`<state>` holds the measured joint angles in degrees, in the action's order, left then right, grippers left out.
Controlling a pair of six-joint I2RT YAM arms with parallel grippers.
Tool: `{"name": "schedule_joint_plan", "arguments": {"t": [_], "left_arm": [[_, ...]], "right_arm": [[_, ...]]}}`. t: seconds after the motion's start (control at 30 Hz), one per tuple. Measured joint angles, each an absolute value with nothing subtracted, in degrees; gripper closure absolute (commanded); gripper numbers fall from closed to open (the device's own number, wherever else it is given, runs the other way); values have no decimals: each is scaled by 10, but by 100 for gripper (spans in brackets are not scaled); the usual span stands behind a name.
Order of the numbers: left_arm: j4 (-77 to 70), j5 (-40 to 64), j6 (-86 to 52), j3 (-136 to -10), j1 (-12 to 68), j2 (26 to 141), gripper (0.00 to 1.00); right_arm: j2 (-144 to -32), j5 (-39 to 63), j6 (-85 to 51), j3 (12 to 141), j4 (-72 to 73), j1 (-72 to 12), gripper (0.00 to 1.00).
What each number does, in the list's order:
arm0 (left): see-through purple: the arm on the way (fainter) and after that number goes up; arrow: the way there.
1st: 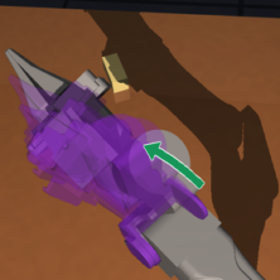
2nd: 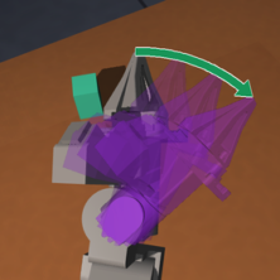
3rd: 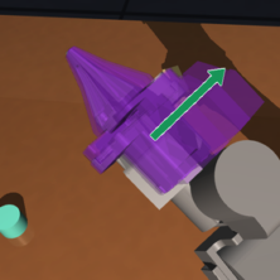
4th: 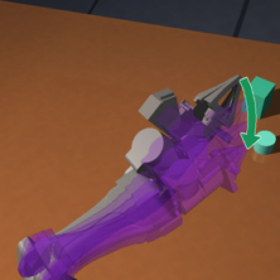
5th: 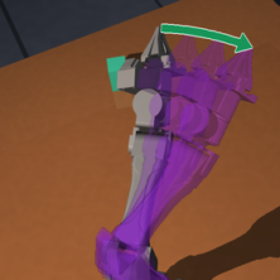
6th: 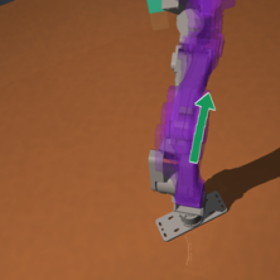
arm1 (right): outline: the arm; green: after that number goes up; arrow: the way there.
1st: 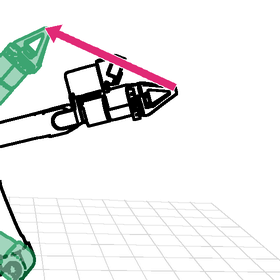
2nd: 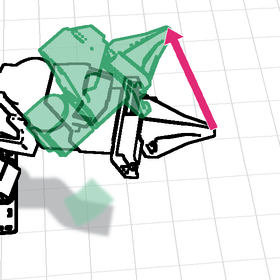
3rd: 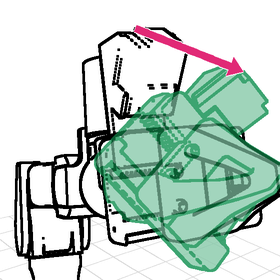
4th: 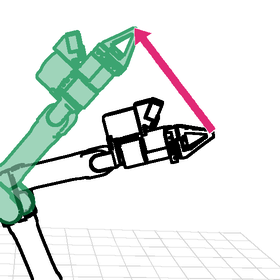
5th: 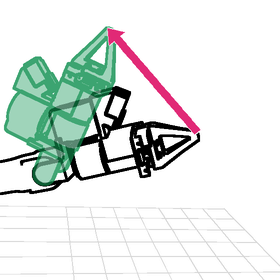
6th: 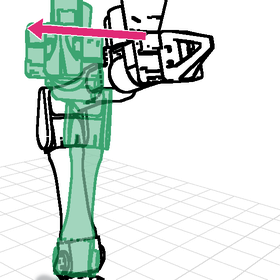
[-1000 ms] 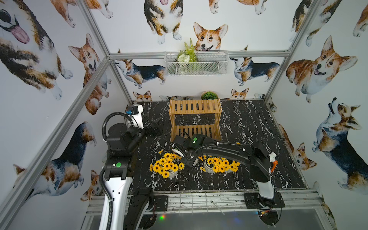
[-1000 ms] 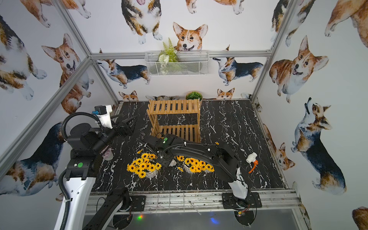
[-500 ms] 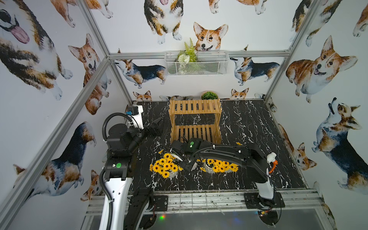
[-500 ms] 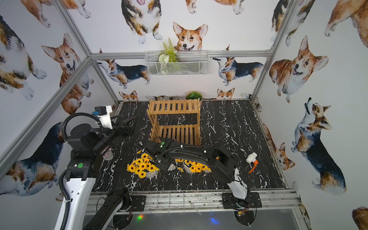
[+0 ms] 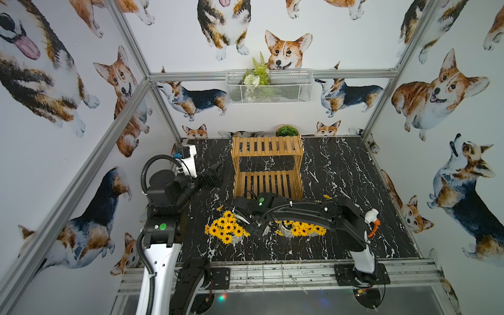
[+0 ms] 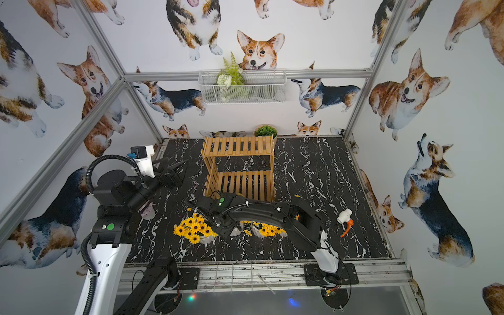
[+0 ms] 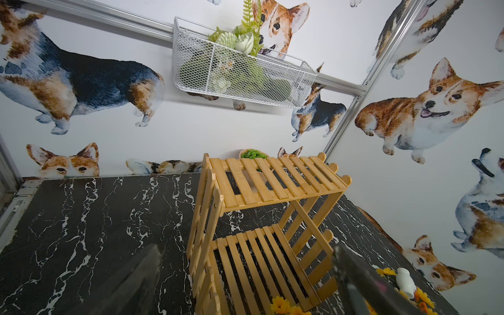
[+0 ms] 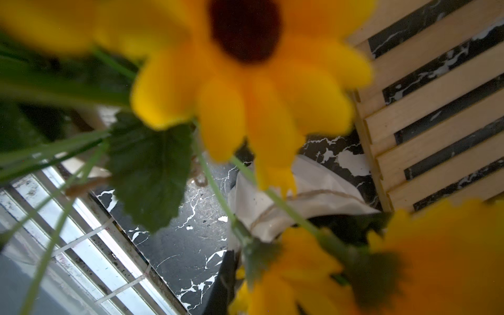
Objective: Take the sunflower pots off the shelves
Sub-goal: Place the sunflower pot at the center of the board, then reset both arms
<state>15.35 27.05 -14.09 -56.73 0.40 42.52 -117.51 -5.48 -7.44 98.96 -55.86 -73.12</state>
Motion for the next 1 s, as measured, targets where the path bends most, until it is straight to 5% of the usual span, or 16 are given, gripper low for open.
{"name": "schedule_joint_plan", "arguments": {"t": [0.7, 1.0], "left_arm": [[154, 270, -141, -566, 4, 424, 0], [161, 261, -134, -574, 4, 427, 0]], "right_arm": [[-1149, -42, -79, 989, -558, -735, 46], [-1089, -38, -78, 997, -556, -735, 22]]}}
